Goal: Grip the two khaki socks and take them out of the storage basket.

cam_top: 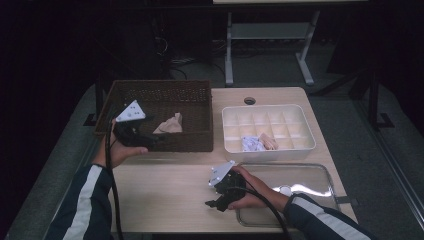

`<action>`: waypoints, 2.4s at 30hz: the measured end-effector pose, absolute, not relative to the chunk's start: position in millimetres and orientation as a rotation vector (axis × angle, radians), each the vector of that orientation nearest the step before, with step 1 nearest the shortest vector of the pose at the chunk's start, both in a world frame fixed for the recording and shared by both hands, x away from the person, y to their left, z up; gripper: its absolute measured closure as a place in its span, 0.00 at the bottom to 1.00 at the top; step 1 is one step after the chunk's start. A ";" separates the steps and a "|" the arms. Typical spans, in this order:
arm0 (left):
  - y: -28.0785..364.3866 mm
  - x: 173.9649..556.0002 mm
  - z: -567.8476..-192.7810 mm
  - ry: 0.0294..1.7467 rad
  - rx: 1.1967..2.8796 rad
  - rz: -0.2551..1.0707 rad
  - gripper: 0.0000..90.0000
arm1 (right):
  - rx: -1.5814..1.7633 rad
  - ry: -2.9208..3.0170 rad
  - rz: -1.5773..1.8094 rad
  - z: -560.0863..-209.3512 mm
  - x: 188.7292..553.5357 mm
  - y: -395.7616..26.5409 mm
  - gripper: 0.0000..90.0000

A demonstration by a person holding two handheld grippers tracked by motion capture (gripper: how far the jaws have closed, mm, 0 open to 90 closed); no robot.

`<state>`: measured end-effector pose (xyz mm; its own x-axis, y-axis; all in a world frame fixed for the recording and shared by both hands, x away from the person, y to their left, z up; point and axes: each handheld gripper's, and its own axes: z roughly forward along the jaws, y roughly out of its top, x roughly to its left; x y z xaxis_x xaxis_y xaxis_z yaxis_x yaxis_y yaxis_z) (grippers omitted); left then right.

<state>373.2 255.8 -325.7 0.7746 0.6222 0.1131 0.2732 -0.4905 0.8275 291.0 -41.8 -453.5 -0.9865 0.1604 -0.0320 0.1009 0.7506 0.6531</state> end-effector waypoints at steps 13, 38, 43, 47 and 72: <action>245.2 457.4 -336.3 0.748 2.244 0.465 0.18 | 0.204 2.867 1.074 -452.4 290.4 -45.0 0.29; 222.2 535.5 -425.2 0.936 2.751 0.123 0.26 | 0.227 2.902 0.997 -462.6 292.8 -37.8 0.28; 222.9 536.6 -430.2 0.966 2.743 0.030 0.43 | 0.221 2.908 0.989 -462.6 292.3 -38.2 0.28; 219.9 534.3 -427.7 0.924 2.760 0.035 0.76 | 0.213 2.918 0.992 -463.2 291.2 -38.6 0.28; 224.2 472.2 -322.0 0.807 2.331 0.614 0.86 | 0.236 2.868 1.093 -451.7 296.0 -51.1 0.29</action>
<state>472.2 224.2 -322.0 0.7095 0.6676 0.2256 0.3950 -0.6420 0.6571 296.0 -51.1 -451.7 -0.9863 0.1650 -0.0040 0.1204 0.7362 0.6659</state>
